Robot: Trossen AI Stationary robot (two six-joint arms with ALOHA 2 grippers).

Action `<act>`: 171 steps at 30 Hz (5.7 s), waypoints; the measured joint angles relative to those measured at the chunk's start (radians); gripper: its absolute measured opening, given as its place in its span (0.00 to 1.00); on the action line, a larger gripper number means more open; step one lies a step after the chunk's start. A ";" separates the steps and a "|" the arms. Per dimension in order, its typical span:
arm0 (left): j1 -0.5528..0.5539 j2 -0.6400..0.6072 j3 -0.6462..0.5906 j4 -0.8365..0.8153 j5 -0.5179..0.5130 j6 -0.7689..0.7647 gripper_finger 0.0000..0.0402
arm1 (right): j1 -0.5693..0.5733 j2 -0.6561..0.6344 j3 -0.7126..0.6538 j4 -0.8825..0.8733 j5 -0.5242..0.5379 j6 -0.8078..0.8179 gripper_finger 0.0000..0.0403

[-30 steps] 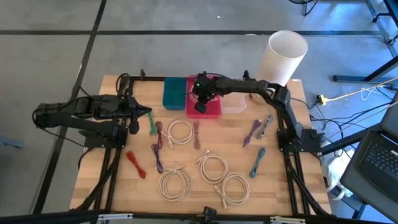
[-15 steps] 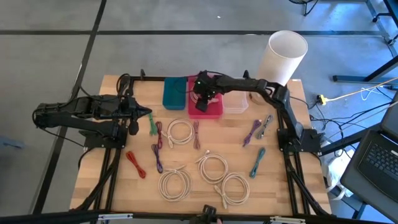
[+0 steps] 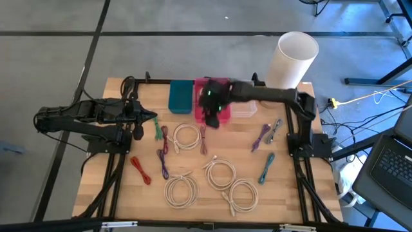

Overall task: Pick & Place USB Port
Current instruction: Put the light brown HDMI cable into the pink bin

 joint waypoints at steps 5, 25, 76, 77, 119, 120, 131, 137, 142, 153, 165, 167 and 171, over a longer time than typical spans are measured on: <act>0.000 0.000 0.000 0.002 -0.004 0.000 0.01 | 0.151 0.014 -0.002 0.000 0.066 -0.025 0.41; 0.000 0.000 0.000 0.010 -0.005 -0.011 0.01 | 0.216 0.209 -0.003 0.236 0.036 -0.004 0.40; 0.000 0.000 0.000 0.004 0.052 0.008 0.01 | 0.241 0.593 0.536 -0.211 0.266 -0.130 0.40; 0.000 0.000 0.000 0.003 0.052 0.008 0.01 | 0.240 0.597 0.537 -0.211 0.261 -0.130 0.40; 0.000 -0.001 0.000 -0.081 0.049 0.000 0.01 | -0.135 0.250 0.425 -0.504 0.443 -0.010 0.04; 0.000 -0.001 0.000 -0.081 0.049 0.000 0.01 | -0.140 0.250 0.397 -0.455 0.417 -0.011 0.04; 0.000 -0.001 0.000 -0.081 0.056 0.011 0.01 | -0.153 0.249 0.198 -0.150 0.306 -0.032 0.04; 0.000 -0.001 0.000 -0.076 0.056 0.008 0.01 | -0.183 0.249 0.095 -0.076 0.304 -0.029 0.04; 0.000 -0.001 0.000 -0.065 0.056 0.006 0.01 | -0.203 0.249 0.049 -0.036 0.283 -0.028 0.05; 0.000 -0.001 0.000 -0.065 0.056 -0.036 0.01 | -0.201 0.249 0.133 -0.036 0.271 -0.032 0.50; 0.000 -0.001 0.000 -0.069 0.056 -0.037 0.01 | 0.018 0.145 0.299 -0.546 0.242 0.051 0.46; 0.000 -0.001 0.000 -0.069 0.056 -0.034 0.01 | 0.097 0.096 0.231 -0.581 0.202 0.106 0.44; 0.000 -0.001 0.000 -0.069 0.056 -0.016 0.01 | 0.279 -0.029 0.049 -0.529 0.193 0.289 0.40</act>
